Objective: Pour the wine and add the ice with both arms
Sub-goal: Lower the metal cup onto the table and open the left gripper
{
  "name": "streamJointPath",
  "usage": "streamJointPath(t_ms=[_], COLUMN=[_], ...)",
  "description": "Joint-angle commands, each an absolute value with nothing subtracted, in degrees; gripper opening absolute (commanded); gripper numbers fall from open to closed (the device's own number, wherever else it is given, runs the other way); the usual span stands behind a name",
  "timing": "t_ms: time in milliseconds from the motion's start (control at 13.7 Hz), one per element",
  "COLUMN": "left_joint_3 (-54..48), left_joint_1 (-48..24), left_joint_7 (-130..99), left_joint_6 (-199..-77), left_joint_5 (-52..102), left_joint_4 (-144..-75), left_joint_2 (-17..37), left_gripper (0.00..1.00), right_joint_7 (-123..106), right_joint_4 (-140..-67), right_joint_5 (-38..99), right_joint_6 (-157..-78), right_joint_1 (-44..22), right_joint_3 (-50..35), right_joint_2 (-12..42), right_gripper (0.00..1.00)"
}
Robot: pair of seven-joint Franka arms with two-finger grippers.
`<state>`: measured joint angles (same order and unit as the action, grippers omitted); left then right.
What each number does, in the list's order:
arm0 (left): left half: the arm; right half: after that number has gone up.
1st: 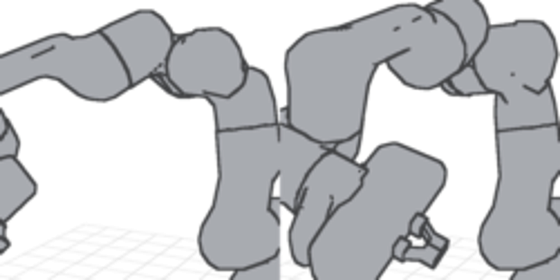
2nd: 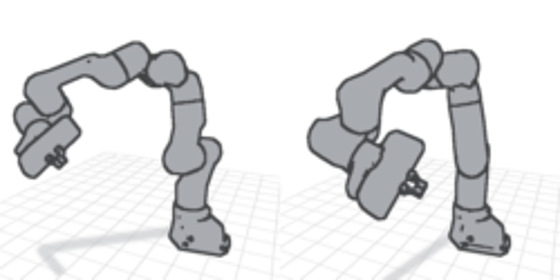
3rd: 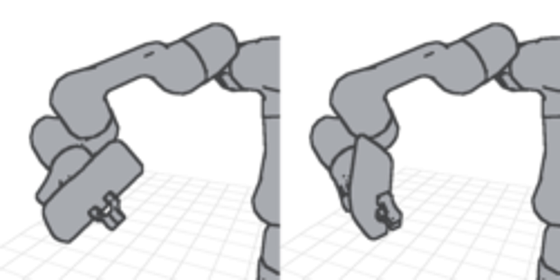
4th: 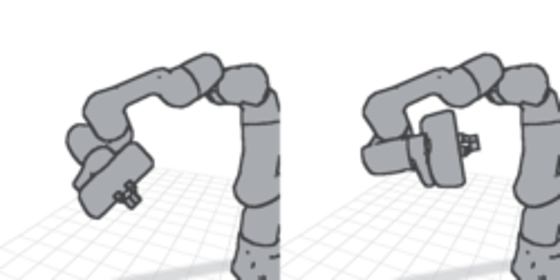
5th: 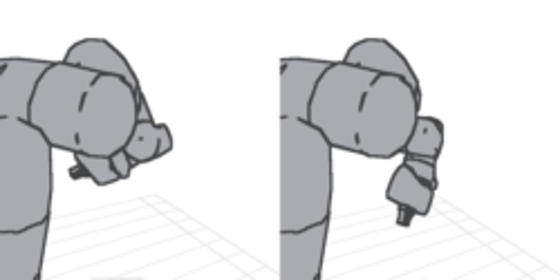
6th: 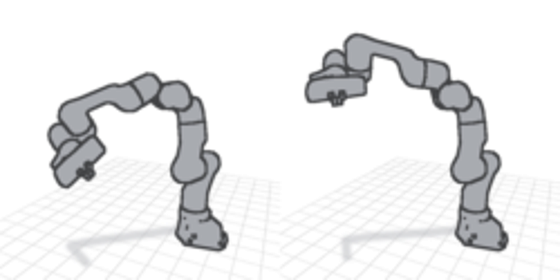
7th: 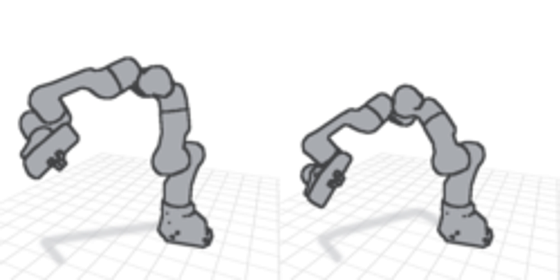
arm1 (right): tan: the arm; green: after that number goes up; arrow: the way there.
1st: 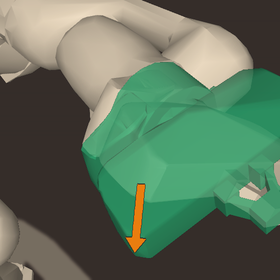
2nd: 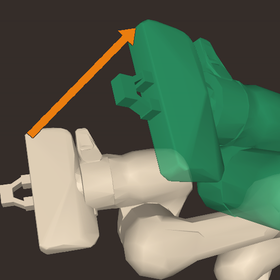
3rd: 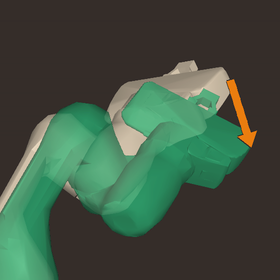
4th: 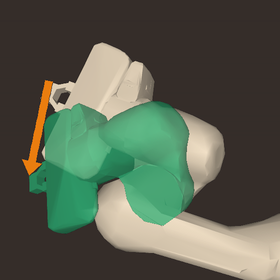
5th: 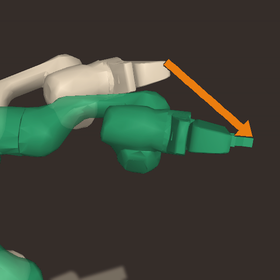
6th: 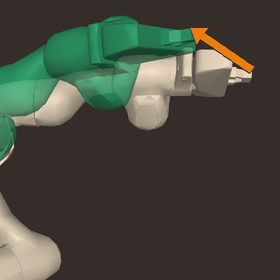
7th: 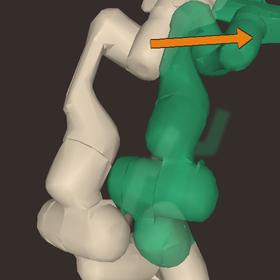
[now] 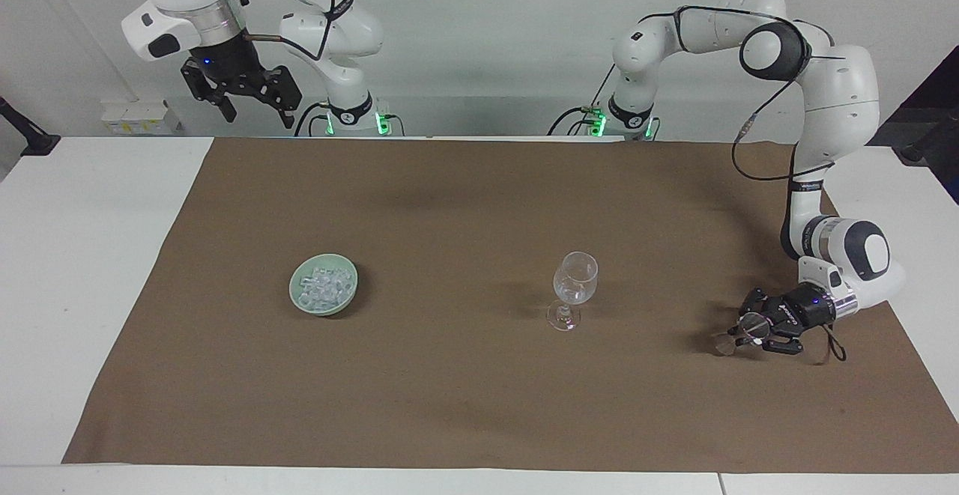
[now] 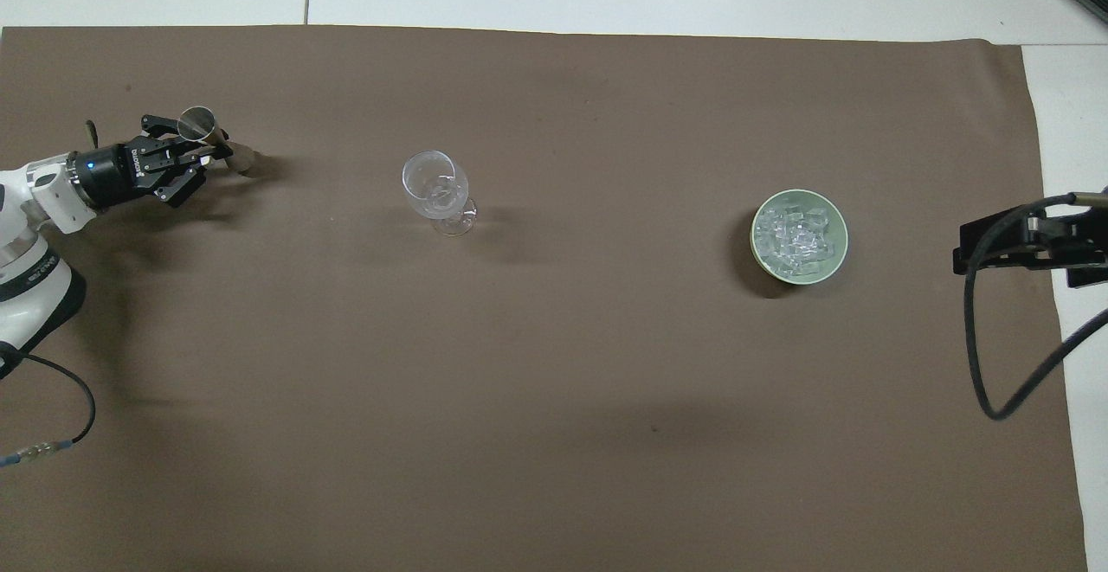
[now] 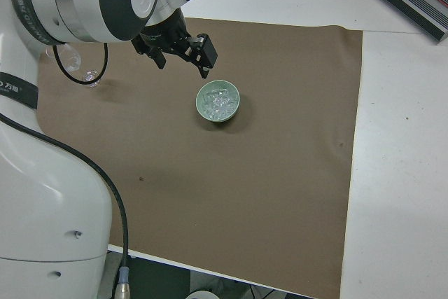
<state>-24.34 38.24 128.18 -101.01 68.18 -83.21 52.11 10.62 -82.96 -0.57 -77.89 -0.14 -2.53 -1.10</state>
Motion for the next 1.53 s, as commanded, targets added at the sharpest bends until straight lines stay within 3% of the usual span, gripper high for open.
streamJointPath(t_ms=[0, 510, 583, 728, 874, 1093, 1457], left_joint_3=[-24.2, -24.1, -24.1, -24.1, -24.0, -22.9, -19.2], left_joint_1=[38.3, 38.8, 38.8, 38.8, 38.8, 38.8, 38.1], left_joint_7=[131.4, 130.9, 130.8, 130.6, 130.5, 130.6, 126.0], left_joint_6=[-101.3, -101.3, -101.3, -101.2, -101.1, -100.5, -96.7], left_joint_5=[68.8, 68.8, 68.8, 68.8, 68.8, 67.5, 55.2], left_joint_4=[-83.2, -84.7, -84.7, -84.7, -84.5, -84.2, -84.0], left_joint_2=[52.6, 53.5, 53.5, 53.5, 53.1, 50.3, 41.4], left_gripper=[0.0, 0.03, 0.15, 0.28, 0.5, 0.69, 0.72], right_joint_7=[10.0, 10.0, 10.0, 10.0, 10.0, 10.0, 10.0], right_joint_4=[-84.1, -84.1, -84.1, -84.1, -84.1, -84.1, -84.1], right_joint_5=[0.8, 0.8, 0.8, 0.8, 0.8, 0.8, 0.8], right_joint_6=[-78.1, -78.1, -78.1, -78.1, -78.1, -78.1, -78.1], right_joint_1=[0.5, 0.5, 0.5, 0.5, 0.5, 0.5, 0.5], right_joint_3=[-2.5, -2.5, -2.5, -2.5, -2.5, -2.5, -2.5], right_joint_2=[-2.1, -2.1, -2.1, -2.1, -2.1, -2.1, -2.1], right_gripper=[1.0, 1.0, 1.0, 1.0, 1.0, 1.0, 1.0])
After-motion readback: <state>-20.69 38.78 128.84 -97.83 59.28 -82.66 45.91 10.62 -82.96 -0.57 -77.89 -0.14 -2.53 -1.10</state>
